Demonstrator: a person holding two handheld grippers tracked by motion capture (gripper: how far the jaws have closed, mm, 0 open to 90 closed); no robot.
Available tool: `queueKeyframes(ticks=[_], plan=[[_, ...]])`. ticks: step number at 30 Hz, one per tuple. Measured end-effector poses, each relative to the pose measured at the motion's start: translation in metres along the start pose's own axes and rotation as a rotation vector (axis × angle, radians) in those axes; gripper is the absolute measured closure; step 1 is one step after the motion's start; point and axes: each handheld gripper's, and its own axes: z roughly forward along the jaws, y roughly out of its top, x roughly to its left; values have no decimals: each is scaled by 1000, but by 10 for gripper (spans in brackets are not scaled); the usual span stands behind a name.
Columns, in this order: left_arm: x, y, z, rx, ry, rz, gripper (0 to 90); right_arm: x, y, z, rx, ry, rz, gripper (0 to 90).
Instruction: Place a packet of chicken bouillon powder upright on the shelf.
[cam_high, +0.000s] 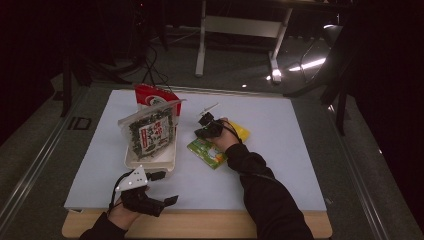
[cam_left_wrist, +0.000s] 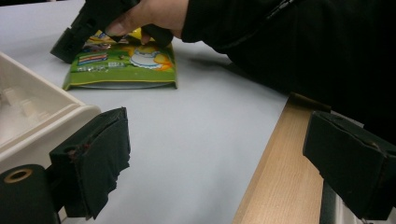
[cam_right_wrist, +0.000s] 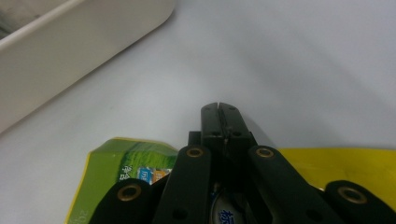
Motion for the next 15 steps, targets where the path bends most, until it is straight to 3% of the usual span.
queueKeyframes(ticks=[8, 15], plan=[[-1, 1, 2, 1, -2, 4, 85, 10, -23, -17, 2, 24, -24, 900], [-1, 2, 4, 2, -4, 5, 85, 29, -49, -35, 6, 52, -72, 899]])
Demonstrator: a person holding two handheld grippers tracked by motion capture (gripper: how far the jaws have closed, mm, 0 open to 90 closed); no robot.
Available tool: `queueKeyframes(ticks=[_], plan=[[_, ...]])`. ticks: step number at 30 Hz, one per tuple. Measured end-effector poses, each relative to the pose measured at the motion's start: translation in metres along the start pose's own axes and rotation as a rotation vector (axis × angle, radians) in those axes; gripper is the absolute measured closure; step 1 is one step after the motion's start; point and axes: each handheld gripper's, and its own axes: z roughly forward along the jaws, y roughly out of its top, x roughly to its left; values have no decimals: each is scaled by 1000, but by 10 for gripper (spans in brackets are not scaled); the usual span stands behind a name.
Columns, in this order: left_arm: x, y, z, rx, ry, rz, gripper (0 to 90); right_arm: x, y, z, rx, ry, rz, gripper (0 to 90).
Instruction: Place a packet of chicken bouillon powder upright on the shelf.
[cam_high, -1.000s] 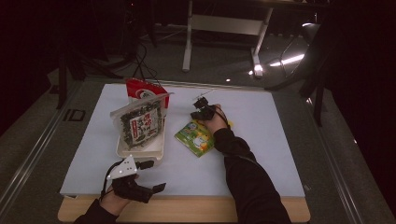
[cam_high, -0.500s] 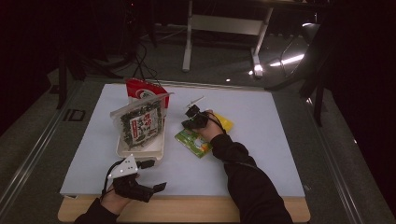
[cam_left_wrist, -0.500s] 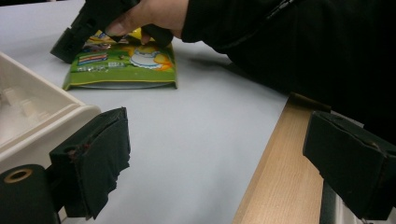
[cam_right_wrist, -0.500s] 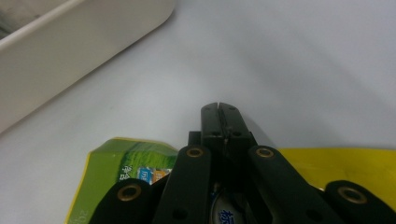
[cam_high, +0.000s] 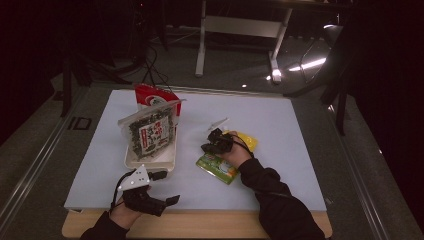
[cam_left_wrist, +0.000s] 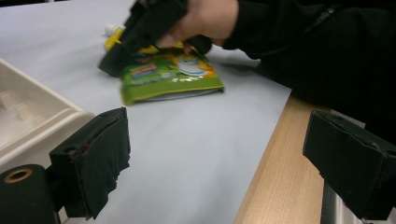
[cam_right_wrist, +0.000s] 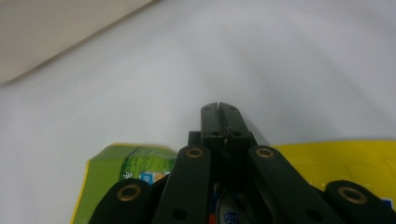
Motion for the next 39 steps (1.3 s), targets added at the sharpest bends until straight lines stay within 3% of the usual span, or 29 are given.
queueKeyframes(ticks=[13, 19, 23, 28, 29, 30, 34, 35, 39], plan=[[0, 1, 4, -1, -14, -1, 84, 36, -42, -30, 6, 20, -60, 891], [0, 2, 7, 4, -18, 4, 85, 40, -50, -38, -12, 29, -56, 879], [-1, 3, 8, 3, -26, 8, 85, 39, -47, -48, -50, 33, -57, 803], [-1, 4, 10, -1, -31, 12, 85, 37, -44, -66, -90, -20, -83, 761], [-1, 4, 11, 3, -34, 14, 85, 33, -46, -82, -121, -69, -64, 709], [-1, 4, 12, 1, -36, 17, 85, 31, -47, -87, -124, -89, -58, 700], [-2, 4, 12, 3, -38, 22, 84, 27, -50, -97, -146, -117, -54, 663], [-1, 4, 14, 7, -43, 20, 84, 21, -56, -112, -150, -149, -10, 611], [-1, 4, 16, 10, -46, 21, 84, 14, -63, -124, -153, -186, 13, 569]])
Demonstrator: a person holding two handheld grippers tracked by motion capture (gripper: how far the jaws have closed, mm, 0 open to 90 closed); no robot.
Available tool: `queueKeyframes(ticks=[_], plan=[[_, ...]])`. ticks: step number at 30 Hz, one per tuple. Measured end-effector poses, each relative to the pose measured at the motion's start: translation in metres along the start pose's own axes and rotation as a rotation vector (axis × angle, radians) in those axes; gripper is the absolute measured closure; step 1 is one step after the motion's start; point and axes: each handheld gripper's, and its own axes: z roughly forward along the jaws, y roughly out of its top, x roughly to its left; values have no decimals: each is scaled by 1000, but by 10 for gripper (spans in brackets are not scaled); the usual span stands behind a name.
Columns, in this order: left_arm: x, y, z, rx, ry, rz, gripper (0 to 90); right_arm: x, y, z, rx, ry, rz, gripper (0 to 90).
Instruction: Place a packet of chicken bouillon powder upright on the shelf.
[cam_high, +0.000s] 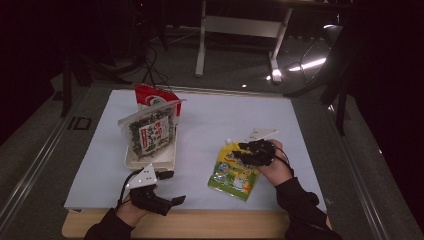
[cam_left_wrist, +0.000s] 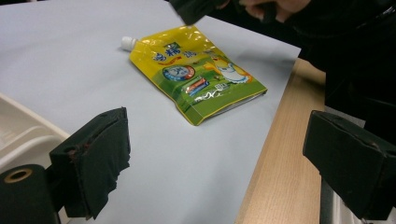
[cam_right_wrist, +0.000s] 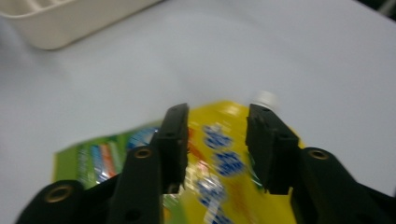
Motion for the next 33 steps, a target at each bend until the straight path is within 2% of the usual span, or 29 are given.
queueKeyframes(ticks=[1, 2, 4, 5, 8, 13, 20, 23, 29, 33], plan=[[0, 0, 1, 1, -1, 0, 85, -9, -5, -9, 2, -25, 11, 515], [0, 0, 1, 1, -2, 2, 85, -9, -5, -9, 2, -25, 11, 515], [0, 0, 2, 4, -3, 3, 85, -20, -11, -19, 0, -61, 35, 498], [0, 0, 2, 3, -2, 0, 85, -20, -11, -19, 0, -61, 35, 498], [1, 0, 2, 5, -3, 1, 85, -38, -21, -30, 9, -103, 82, 485], [1, 0, 3, 6, -3, 0, 85, -55, -32, -33, 42, -128, 146, 451], [2, -1, 4, 10, -6, -3, 85, -71, -49, -21, 95, -95, 225, 408], [2, -2, 4, 13, -6, -3, 85, -76, -53, -16, 118, -87, 243, 396], [2, -2, 4, 14, -5, -3, 85, -83, -60, -4, 154, -54, 267, 363], [3, -2, 4, 16, -5, -3, 85, -83, -61, 4, 182, -31, 261, 353]])
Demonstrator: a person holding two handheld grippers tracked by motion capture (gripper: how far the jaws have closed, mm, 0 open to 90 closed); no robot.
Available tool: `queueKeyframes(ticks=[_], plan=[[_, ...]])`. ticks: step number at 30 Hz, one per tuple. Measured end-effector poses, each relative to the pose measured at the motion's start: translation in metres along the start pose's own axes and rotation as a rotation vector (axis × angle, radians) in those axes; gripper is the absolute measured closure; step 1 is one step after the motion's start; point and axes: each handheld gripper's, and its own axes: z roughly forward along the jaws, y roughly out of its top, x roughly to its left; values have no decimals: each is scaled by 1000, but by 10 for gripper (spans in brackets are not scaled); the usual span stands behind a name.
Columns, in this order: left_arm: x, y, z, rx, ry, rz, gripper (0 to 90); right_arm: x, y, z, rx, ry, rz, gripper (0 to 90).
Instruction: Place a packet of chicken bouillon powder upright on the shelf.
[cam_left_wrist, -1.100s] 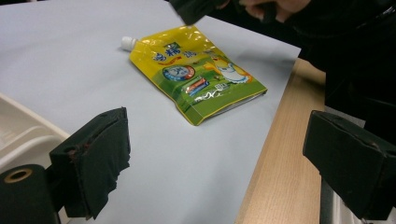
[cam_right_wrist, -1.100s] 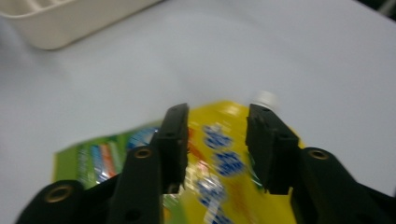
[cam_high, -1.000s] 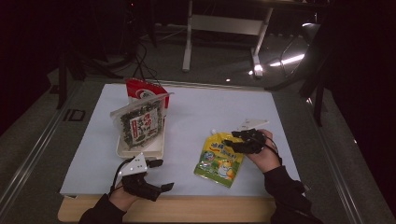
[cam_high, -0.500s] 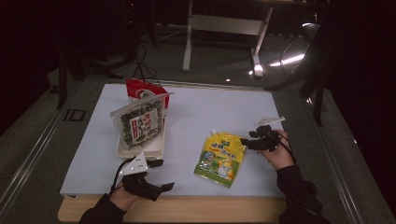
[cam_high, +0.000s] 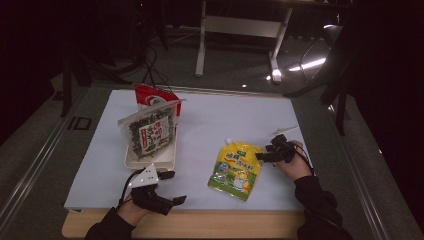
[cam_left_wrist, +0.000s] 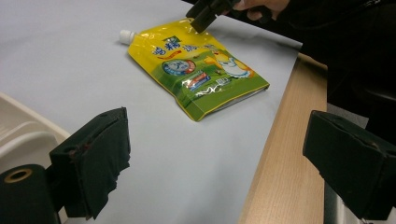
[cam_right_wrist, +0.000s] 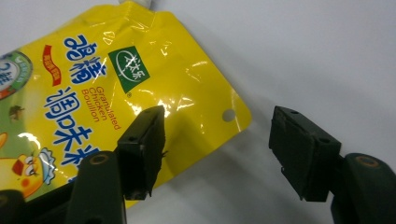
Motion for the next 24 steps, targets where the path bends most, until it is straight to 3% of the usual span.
queueKeyframes(ticks=[7, 12, 17, 19, 22, 24], plan=[[0, 0, 0, 1, 1, 2, 85, 5, 4, 7, 34, 26, -22, 415], [0, 0, 0, 2, 0, 2, 85, 5, 7, 0, 22, -3, -41, 584], [0, 0, 1, 2, -1, 1, 85, 10, 12, -2, 50, -17, -74, 677], [0, 1, 1, 2, 0, 3, 85, 12, 13, 0, 62, 25, -72, 786], [-1, 1, 0, 1, -1, 1, 84, 19, 15, 2, 81, 21, -105, 890], [-1, 1, 0, 1, -2, 2, 85, 24, 17, 0, 81, 8, -124, 899]])
